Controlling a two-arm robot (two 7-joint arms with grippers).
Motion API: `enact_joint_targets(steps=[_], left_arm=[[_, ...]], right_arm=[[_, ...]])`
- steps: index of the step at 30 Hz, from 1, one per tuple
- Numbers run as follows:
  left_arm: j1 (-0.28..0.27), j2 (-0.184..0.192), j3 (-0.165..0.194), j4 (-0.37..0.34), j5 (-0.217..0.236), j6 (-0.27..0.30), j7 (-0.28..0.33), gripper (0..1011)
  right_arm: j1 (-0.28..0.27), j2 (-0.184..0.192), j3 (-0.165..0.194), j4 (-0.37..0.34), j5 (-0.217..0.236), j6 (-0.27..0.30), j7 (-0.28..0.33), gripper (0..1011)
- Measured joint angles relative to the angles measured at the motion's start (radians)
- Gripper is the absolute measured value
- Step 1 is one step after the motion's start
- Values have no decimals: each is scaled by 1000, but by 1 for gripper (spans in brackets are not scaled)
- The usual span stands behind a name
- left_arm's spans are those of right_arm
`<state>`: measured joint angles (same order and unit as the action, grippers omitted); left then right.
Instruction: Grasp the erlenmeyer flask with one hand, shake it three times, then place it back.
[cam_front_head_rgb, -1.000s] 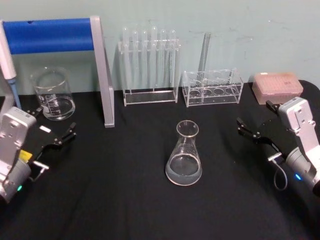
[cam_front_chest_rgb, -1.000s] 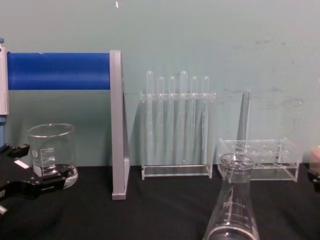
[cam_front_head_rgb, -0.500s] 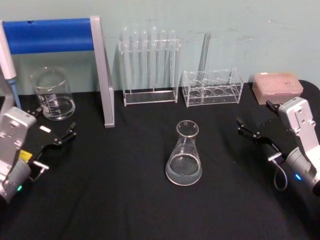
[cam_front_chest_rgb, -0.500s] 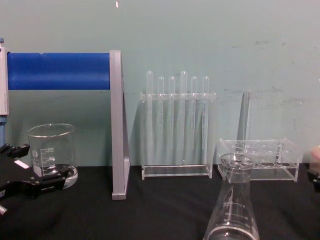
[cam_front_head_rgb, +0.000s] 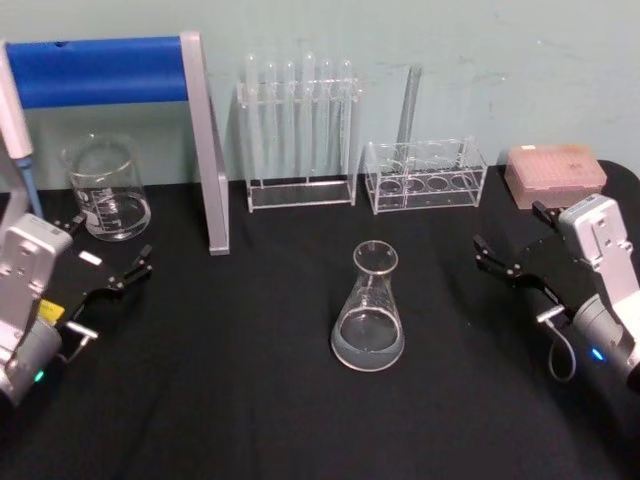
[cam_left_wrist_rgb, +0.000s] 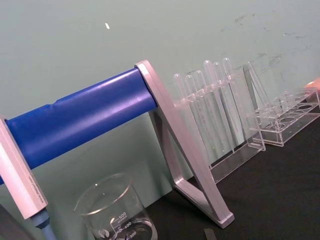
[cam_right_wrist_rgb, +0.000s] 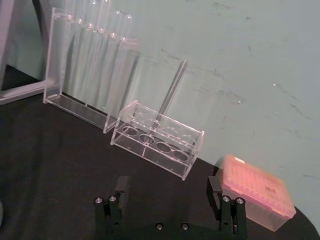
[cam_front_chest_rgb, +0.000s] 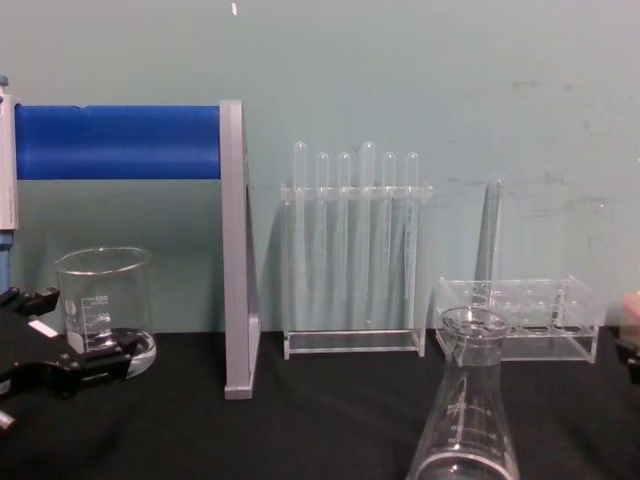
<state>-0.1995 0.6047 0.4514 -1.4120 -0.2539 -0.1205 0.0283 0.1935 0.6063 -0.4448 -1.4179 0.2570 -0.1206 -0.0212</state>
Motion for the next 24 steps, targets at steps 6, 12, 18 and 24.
enact_joint_targets(steps=[6, 12, 18, 24], left_arm=[[0, 0, 0, 0, 0, 0, 0, 1001], [0, 0, 0, 0, 0, 0, 0, 1001], [0, 0, 0, 0, 0, 0, 0, 1001], [0, 0, 0, 0, 0, 0, 0, 1001]], right_arm=[[-38, 15, 28, -39, 29, 12, 39, 1000], [-98, 40, 61, -104, 87, 38, 100, 1000], [-154, 60, 85, -162, 152, 64, 166, 1000], [-211, 73, 103, -227, 232, 96, 263, 1000]])
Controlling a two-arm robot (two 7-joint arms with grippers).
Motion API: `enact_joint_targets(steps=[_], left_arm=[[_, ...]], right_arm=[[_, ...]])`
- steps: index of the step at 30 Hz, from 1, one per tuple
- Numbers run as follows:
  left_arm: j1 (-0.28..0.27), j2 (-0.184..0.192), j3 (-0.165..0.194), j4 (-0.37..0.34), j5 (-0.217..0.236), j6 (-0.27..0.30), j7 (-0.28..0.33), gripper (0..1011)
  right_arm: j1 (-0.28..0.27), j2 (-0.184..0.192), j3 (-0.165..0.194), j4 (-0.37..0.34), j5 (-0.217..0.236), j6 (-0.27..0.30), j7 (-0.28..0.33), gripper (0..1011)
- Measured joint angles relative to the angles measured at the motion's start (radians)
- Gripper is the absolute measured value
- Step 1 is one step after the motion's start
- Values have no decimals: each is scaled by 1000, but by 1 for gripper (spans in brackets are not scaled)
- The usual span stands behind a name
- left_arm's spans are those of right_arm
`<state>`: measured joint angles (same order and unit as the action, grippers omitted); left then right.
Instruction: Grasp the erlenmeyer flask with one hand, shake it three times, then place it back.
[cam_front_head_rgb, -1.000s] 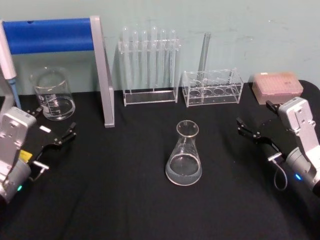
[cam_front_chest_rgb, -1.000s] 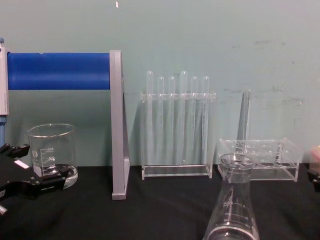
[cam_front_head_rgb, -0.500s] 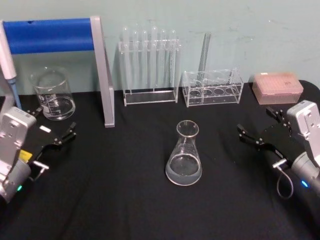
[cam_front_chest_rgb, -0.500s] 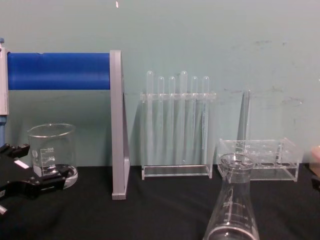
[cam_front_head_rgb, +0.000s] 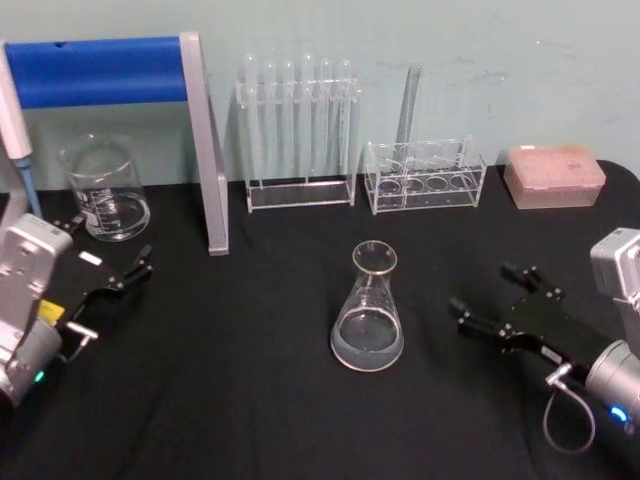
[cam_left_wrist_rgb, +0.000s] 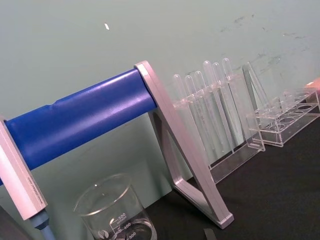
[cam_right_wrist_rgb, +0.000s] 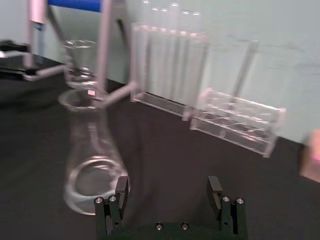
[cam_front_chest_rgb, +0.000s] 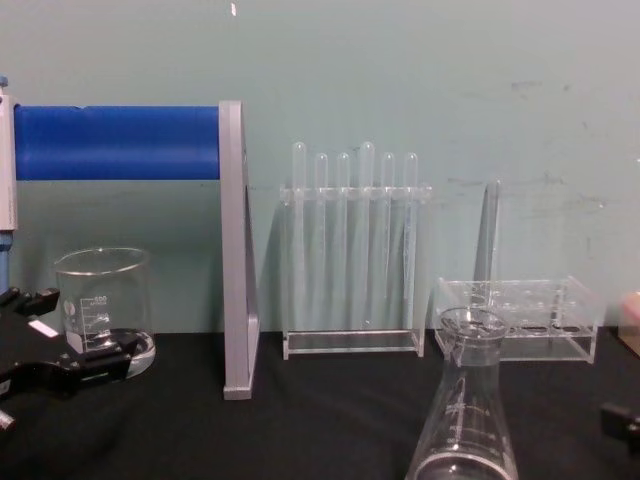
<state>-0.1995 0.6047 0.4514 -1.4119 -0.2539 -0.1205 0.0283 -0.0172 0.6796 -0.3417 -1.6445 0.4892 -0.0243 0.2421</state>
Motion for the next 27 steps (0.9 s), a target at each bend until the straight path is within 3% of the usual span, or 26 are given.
enact_joint_targets(steps=[8, 14, 27], left_arm=[[0, 0, 0, 0, 0, 0, 0, 1001], [0, 0, 0, 0, 0, 0, 0, 1001], [0, 0, 0, 0, 0, 0, 0, 1001]], right_arm=[[-29, -11, 2, -46, 41, 8, 89, 1000], [-23, -36, -4, -47, 41, 2, 113, 1000], [43, -146, -34, 18, -13, 1, 123, 1000]])
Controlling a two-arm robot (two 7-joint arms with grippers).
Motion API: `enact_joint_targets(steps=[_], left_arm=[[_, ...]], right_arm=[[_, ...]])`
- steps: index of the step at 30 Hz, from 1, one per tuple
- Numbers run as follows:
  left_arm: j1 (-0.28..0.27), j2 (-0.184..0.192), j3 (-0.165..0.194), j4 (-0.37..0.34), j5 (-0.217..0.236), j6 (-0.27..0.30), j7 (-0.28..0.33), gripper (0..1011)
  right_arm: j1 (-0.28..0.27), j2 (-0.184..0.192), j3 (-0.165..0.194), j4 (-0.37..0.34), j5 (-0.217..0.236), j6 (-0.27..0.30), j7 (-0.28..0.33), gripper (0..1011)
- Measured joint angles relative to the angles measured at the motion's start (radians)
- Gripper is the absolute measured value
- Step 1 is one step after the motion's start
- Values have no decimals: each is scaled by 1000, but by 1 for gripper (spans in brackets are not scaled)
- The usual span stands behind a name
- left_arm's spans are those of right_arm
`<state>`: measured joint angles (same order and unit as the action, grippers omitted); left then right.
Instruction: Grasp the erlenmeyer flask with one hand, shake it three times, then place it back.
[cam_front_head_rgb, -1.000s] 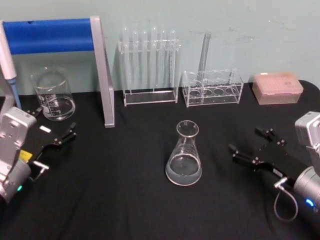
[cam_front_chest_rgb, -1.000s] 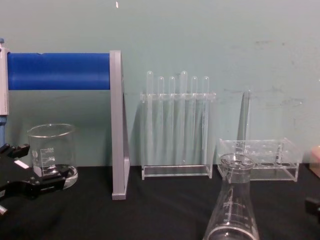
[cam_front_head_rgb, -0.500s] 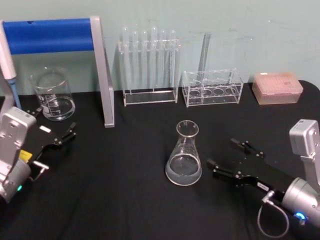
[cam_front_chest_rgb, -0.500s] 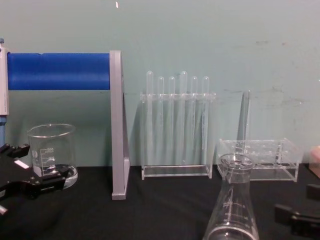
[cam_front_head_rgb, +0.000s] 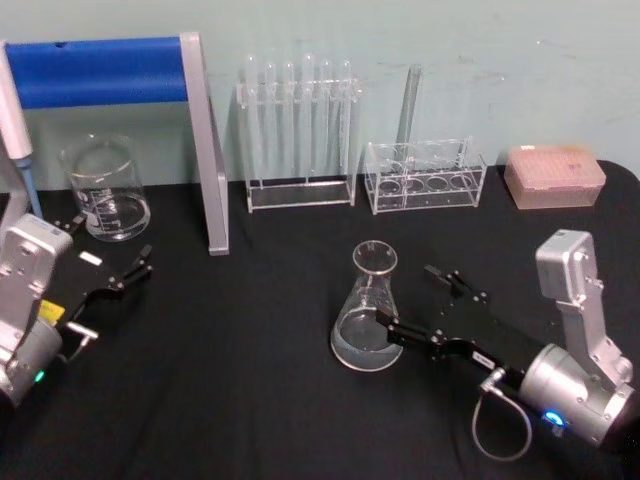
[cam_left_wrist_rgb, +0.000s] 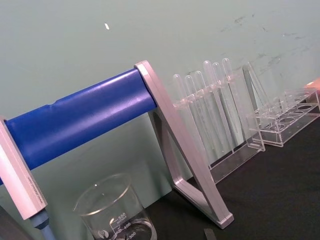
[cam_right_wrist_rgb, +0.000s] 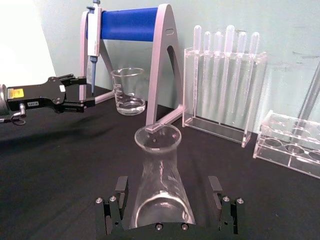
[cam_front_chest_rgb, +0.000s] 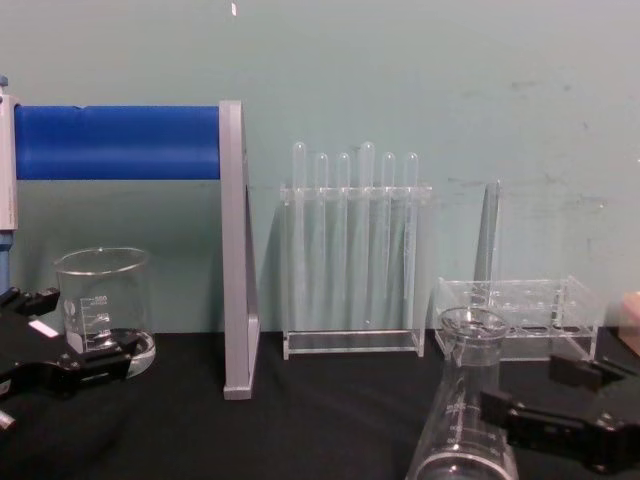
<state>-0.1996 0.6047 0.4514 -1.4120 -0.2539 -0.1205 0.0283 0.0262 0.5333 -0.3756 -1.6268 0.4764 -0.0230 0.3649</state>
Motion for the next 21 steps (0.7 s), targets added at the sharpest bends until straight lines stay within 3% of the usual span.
enact_joint_targets(steps=[21], left_arm=[[0, 0, 0, 0, 0, 0, 0, 1001]], right_arm=[[103, -134, -27, 118, -126, -12, -24, 1000]])
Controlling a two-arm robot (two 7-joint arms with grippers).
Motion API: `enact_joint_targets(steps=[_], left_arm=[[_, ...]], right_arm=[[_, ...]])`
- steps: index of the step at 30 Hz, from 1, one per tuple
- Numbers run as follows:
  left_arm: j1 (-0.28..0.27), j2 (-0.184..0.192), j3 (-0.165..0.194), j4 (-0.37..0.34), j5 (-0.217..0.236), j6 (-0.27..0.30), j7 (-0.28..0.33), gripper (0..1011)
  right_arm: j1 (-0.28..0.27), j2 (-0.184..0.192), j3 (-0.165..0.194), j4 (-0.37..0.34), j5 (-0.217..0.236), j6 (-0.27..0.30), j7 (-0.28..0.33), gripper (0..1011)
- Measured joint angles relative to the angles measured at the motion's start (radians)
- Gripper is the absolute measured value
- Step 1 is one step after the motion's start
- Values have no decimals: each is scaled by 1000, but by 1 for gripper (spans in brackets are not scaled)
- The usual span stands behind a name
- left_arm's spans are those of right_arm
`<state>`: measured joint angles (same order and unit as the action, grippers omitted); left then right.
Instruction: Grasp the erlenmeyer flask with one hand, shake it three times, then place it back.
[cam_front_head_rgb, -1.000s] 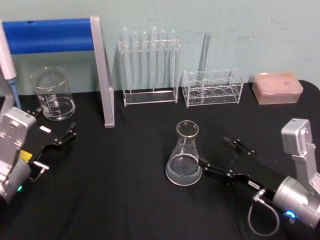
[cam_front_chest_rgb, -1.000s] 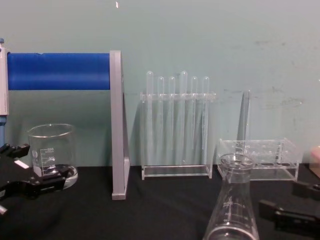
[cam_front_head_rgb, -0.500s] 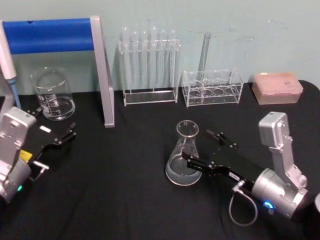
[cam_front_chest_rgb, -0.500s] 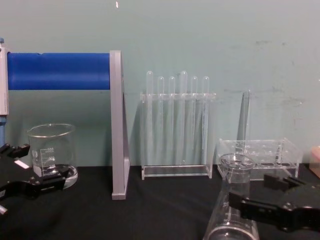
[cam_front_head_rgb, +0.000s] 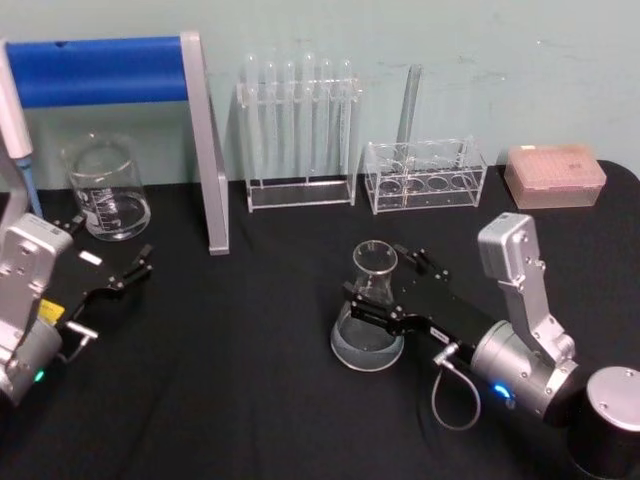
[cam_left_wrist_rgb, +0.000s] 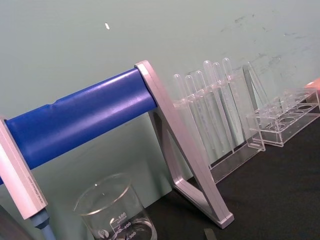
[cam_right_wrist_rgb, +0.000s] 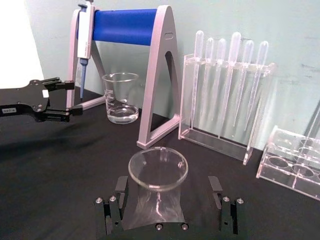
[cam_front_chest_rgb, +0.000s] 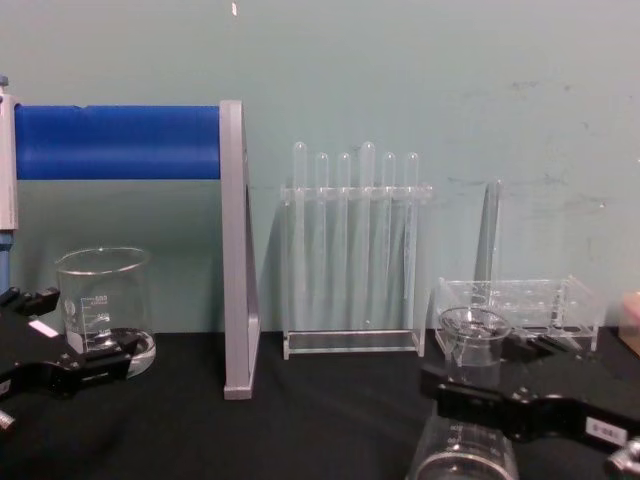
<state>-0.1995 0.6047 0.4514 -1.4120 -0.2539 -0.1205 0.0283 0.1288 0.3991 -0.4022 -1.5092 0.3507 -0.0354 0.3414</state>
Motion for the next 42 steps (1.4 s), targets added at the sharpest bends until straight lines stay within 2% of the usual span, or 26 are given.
enact_joint_targets(steps=[12, 31, 36, 42], left_arm=[[0, 0, 0, 0, 0, 0, 0, 1001], [0, 0, 0, 0, 0, 0, 0, 1001], [0, 0, 0, 0, 0, 0, 0, 1001], [0, 0, 0, 0, 0, 0, 0, 1001]], right_arm=[[19, -43, 16, 25, -33, 0, 1, 1000], [15, -47, 20, 22, -43, 0, 7, 997], [15, -47, 20, 22, -41, 0, 7, 913], [16, -46, 19, 22, -41, 0, 6, 765]])
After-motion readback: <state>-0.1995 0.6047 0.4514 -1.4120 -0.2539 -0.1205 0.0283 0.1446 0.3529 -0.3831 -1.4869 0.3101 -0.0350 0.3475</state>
